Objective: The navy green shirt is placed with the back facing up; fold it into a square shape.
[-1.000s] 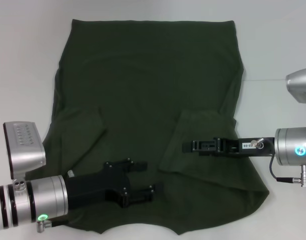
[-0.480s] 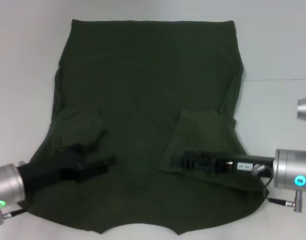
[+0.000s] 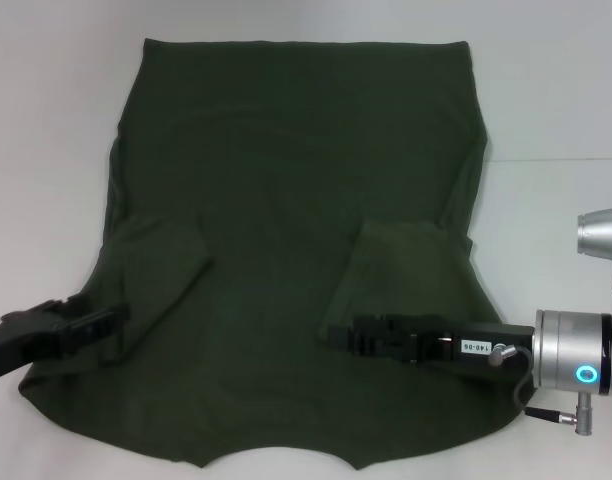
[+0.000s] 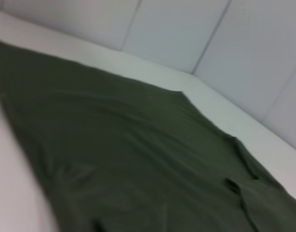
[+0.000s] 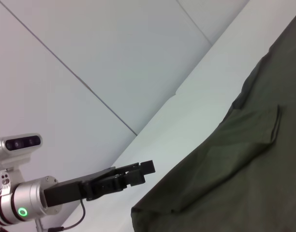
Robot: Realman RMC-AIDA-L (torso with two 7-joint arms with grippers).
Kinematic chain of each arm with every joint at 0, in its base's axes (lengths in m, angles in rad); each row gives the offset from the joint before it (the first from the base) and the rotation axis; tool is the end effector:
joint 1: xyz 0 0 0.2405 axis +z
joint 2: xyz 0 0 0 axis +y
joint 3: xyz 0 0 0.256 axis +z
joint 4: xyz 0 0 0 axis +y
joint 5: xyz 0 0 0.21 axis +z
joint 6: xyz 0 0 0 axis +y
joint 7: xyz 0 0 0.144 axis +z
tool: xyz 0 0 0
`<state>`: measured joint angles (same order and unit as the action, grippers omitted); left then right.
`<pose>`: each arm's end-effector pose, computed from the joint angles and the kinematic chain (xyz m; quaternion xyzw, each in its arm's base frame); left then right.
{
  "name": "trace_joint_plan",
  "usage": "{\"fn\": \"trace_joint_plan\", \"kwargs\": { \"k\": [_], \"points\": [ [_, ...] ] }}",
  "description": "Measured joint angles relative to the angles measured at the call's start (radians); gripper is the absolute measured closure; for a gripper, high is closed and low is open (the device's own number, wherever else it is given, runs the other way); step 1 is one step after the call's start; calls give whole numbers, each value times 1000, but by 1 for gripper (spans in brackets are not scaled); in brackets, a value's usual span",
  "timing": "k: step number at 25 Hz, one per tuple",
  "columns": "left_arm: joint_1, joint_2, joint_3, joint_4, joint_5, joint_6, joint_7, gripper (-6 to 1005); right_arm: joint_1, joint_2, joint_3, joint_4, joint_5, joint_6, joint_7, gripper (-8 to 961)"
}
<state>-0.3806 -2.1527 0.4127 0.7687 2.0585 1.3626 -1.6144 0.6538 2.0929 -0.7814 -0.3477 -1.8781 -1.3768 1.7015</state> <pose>-0.3380 0.3095 0.0294 -0.8116 -0.4309 -0.2606 0.2962 0.2382 0.3392 -0.0630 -0.8578 0.4310 0.2770 0.0421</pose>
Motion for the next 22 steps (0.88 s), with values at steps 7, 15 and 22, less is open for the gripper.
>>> {"fn": "trace_joint_plan", "kwargs": {
  "k": [7, 15, 22],
  "points": [
    [44, -6, -27, 49, 42, 0, -82, 226, 9, -5, -116, -47, -2, -1, -15, 133],
    [88, -10, -84, 81, 69, 1, -128, 227, 7, -8, -200, -97, -3, -50, -93, 133],
    [98, -10, -118, 88, 131, 6, -132, 226, 10, -10, -201, -119, -3, -55, -97, 134]
  ]
}}
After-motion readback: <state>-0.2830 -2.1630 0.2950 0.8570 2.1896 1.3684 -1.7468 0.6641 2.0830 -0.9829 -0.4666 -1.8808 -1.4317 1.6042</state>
